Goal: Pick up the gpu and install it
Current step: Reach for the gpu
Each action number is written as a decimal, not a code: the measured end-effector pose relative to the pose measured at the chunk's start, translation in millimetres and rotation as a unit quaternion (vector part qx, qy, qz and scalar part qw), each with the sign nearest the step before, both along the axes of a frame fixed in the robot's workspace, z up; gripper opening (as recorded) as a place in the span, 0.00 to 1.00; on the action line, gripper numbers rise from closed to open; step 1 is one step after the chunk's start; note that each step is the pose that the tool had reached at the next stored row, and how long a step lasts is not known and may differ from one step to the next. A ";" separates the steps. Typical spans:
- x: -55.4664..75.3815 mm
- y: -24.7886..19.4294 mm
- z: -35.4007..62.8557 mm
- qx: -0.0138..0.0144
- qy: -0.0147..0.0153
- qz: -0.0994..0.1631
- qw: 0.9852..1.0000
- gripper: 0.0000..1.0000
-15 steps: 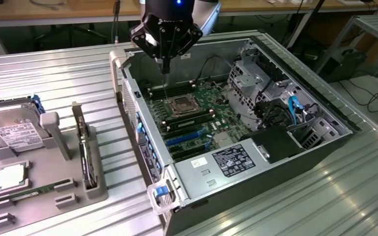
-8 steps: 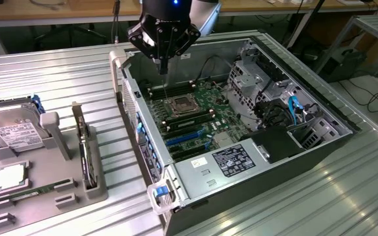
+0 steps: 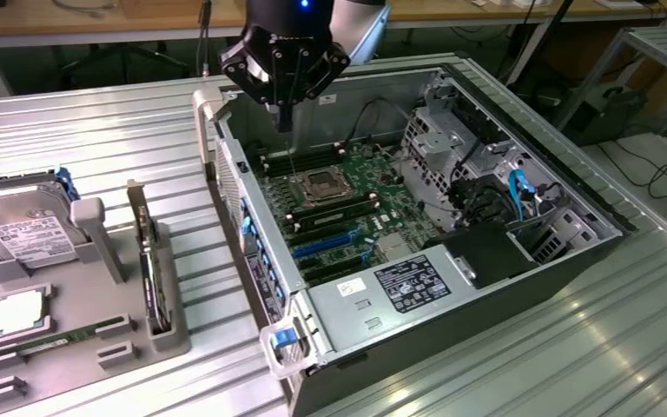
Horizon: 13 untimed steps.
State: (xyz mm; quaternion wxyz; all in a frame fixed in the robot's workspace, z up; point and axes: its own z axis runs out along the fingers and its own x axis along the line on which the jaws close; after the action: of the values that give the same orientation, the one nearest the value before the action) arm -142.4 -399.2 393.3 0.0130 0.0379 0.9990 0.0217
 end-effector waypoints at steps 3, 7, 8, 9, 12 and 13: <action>-1.7 0.0 0.0 0.000 0.000 0.000 1.000 0.11; -3.8 0.0 0.0 0.000 0.000 0.000 1.000 0.11; -4.3 -0.1 0.0 0.000 0.000 0.000 1.000 0.11; -4.9 -0.1 0.0 0.000 0.000 0.000 1.000 0.11; -6.7 -0.2 0.0 0.000 0.000 0.000 1.000 0.11; -7.4 -0.2 0.0 0.000 0.000 0.000 1.000 0.11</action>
State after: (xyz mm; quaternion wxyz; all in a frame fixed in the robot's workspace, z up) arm -149.8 -399.4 393.3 0.0130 0.0379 0.9990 0.0217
